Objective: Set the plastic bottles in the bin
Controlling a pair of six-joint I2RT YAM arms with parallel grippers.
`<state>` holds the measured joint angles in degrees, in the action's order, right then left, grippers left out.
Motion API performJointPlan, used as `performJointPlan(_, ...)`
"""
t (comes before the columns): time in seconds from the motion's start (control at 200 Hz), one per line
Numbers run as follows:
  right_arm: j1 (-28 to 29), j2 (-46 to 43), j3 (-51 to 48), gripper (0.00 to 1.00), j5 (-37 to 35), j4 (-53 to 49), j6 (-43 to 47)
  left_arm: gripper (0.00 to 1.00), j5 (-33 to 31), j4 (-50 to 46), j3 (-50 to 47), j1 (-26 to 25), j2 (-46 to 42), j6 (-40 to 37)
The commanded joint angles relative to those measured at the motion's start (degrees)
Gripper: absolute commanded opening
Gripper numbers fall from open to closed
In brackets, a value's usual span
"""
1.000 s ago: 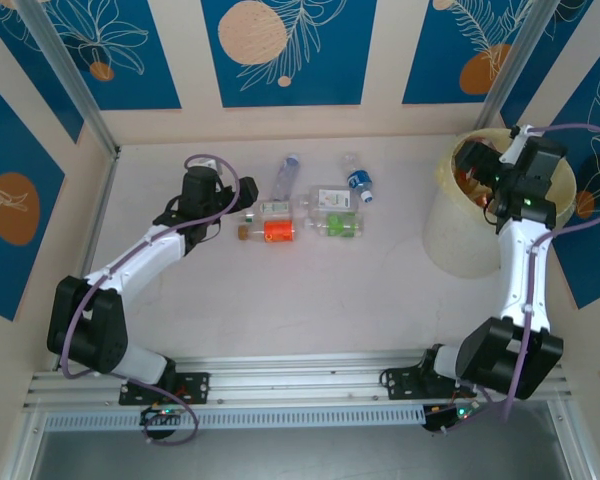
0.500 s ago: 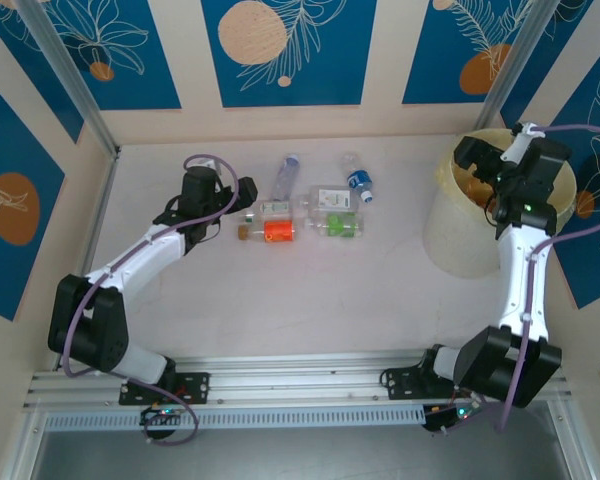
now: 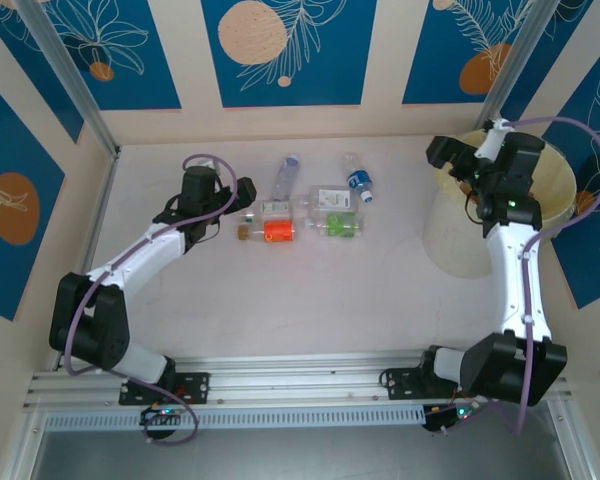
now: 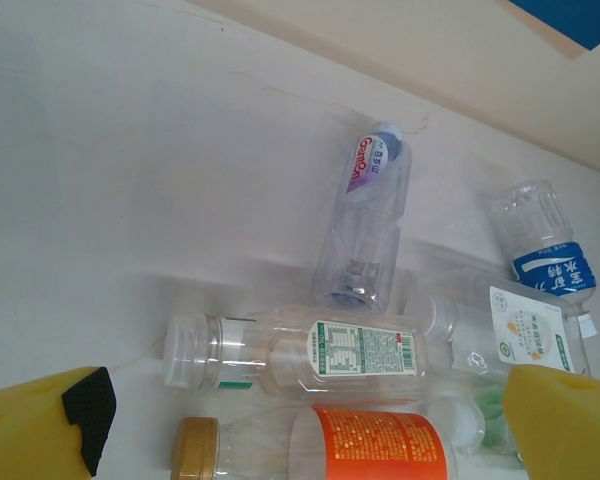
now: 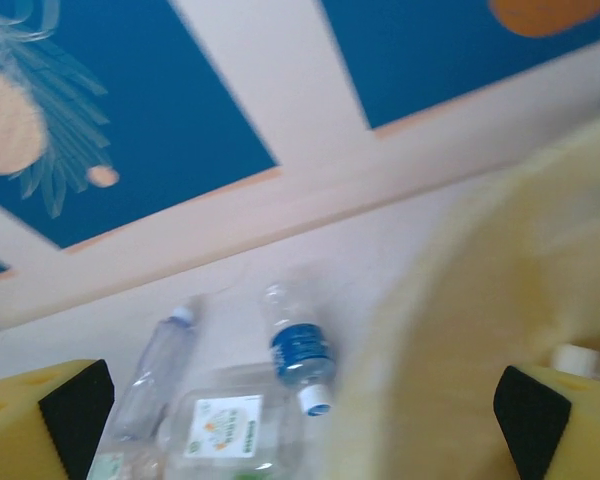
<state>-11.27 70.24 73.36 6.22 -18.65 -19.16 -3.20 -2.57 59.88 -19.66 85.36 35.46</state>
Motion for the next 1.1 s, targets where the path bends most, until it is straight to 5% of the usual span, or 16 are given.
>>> performJointPlan(0.0, 6.88, -2.56, 2.81, 0.99, -0.77, 1.6, 5.37, 1.0, -0.09, -2.12, 2.42, 0.84, 1.77, 1.56)
performJointPlan(0.3, 19.05, 8.51, 3.75, 0.99, 4.16, -5.21, 27.09, 1.0, -1.72, -4.55, 2.0, 1.53, 1.52, 4.83)
performJointPlan(0.54, 27.61, 21.56, 3.97, 0.99, -3.67, -10.5, 43.39, 1.0, -2.25, -6.58, 1.49, 2.14, 1.11, 6.4)
performJointPlan(1.095, 30.5, 42.13, 14.29, 0.99, -7.45, -18.72, 47.54, 1.0, -1.82, -6.13, -1.47, 4.32, -0.63, 8.37)
